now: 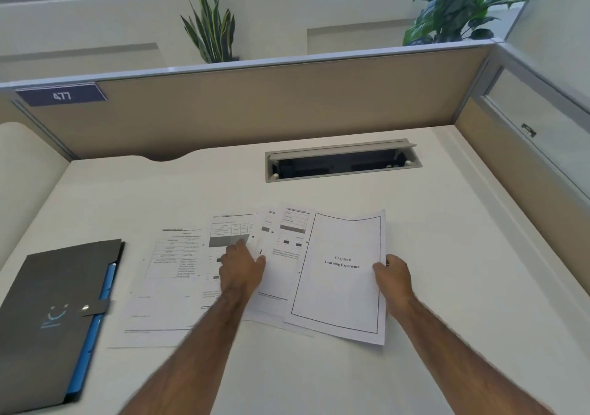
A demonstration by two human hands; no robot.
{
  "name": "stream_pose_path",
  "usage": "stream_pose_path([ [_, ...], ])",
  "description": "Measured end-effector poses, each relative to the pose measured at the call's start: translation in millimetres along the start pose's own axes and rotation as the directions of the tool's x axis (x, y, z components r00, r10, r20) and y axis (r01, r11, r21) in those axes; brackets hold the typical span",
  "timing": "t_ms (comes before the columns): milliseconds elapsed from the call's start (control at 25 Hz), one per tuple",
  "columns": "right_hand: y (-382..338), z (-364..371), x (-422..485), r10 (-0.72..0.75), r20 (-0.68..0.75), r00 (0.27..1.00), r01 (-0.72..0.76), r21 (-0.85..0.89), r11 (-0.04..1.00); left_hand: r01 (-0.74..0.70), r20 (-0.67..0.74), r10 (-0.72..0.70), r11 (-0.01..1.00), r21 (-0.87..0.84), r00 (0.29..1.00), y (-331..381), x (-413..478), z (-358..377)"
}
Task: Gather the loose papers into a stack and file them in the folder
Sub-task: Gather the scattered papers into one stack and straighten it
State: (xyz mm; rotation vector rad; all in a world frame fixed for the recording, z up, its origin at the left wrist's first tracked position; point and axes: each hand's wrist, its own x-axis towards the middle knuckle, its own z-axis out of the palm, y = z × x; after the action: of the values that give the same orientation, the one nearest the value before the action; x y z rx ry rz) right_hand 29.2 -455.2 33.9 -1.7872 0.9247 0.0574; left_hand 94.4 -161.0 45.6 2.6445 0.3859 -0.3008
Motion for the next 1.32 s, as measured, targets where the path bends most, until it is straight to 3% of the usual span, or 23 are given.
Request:
stream_pose_path([
  [120,-2,15,-1,0.009,0.009,1.0,-0.01,0.01,1.0,-0.018,0.027,0.019,0.999,-0.034,0.999,-1,4,-2],
  [240,-5,29,-8,0.02,0.033,0.999,-0.023,0.078,0.997,-0.058,-0.027,0.06,0.996,0.062,0.998,1,1,-5],
  [360,-13,35,-19,0.037,0.144,0.989,-0.081,0.306,0.949,-0.326,-0.078,0.338,0.936,0.132,0.938,8,-11,2],
  [440,-21,39,-24,0.005,0.301,0.954,-0.114,0.344,0.932,-0.401,0.01,0.401,0.916,0.01,0.916,14,-23,11],
  [480,-25,42,-25,-0.052,0.35,0.935,-0.056,0.293,0.954,-0.358,0.065,0.365,0.929,-0.095,0.929,18,-29,13],
  [560,-31,51,-26,-0.23,0.389,0.892,0.211,0.093,0.973,-0.193,0.124,0.236,0.938,-0.288,0.964,27,-31,11],
  [680,-39,70,-23,-0.486,0.483,0.728,0.632,-0.197,0.75,0.056,0.275,0.083,0.885,-0.462,0.958,41,-18,-7],
  [760,-42,80,-19,-0.561,0.523,0.642,0.739,-0.227,0.635,0.063,0.305,0.085,0.893,-0.445,0.949,43,-11,-12],
  [880,-57,87,-1,-0.572,0.435,0.695,0.717,-0.353,0.602,0.066,0.278,0.07,0.889,-0.453,0.958,35,-8,-11],
  [1000,-79,86,30,-0.393,0.444,0.805,0.593,-0.597,0.541,0.058,0.244,0.056,0.897,-0.438,0.968,30,-8,-8],
  [1200,-86,88,49,-0.298,0.508,0.808,0.589,-0.711,0.384,0.0,0.222,0.092,0.923,-0.384,0.971,27,-11,-5],
  [1280,-85,91,40,-0.32,0.535,0.782,0.623,-0.643,0.445,0.002,0.214,0.084,0.927,-0.374,0.973,27,-10,-5],
  [1320,-84,93,32,-0.325,0.544,0.773,0.621,-0.545,0.564,0.009,0.222,0.081,0.927,-0.376,0.972,25,-9,-5],
])
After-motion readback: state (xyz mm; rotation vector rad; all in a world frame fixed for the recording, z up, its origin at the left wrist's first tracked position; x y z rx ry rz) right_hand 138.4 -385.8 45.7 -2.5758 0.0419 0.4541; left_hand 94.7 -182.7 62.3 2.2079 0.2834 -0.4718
